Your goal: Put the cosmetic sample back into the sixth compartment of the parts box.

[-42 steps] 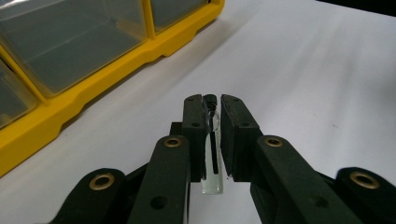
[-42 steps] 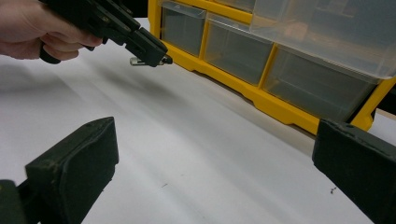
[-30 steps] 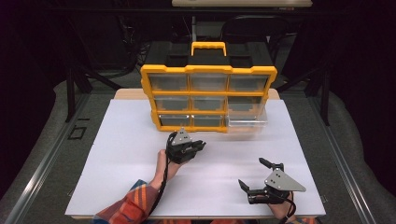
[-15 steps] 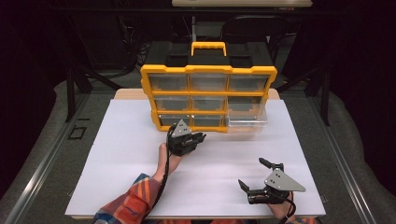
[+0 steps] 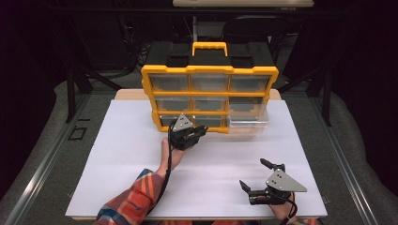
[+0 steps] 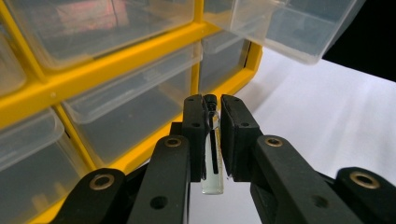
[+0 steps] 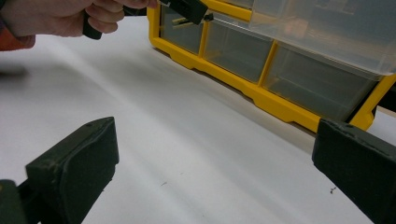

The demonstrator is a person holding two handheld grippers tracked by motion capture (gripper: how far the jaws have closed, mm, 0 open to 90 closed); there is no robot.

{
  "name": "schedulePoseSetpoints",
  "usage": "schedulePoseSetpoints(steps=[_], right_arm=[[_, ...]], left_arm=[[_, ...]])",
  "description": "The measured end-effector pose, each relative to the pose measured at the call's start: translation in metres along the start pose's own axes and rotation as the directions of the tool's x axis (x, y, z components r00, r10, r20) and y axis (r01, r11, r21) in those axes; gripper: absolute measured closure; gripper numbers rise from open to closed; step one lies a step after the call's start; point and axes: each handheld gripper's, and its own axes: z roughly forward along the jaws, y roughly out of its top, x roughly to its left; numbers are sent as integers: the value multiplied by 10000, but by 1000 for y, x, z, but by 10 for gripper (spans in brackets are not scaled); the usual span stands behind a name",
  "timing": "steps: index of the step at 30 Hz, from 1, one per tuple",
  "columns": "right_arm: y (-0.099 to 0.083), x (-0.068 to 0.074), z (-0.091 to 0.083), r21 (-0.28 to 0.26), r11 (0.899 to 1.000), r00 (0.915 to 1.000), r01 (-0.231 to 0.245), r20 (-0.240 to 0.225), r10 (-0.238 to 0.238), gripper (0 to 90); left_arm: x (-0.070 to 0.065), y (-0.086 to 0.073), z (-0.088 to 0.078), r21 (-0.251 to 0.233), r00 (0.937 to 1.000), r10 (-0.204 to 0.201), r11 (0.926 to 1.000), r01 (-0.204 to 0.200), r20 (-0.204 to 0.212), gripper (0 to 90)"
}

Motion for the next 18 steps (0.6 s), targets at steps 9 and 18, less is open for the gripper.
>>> schedulePoseSetpoints(steps=[9, 18], right_arm=[[0, 0, 0, 3, 10000, 10000, 3, 23, -3, 0], [0, 0, 0, 13, 10000, 10000, -6, 26, 6, 0]], left_arm=[[0, 12, 0, -214, 10000, 78, 9997, -77, 35, 807], [-1, 21, 0, -417, 9999, 110, 9991, -107, 80, 807]])
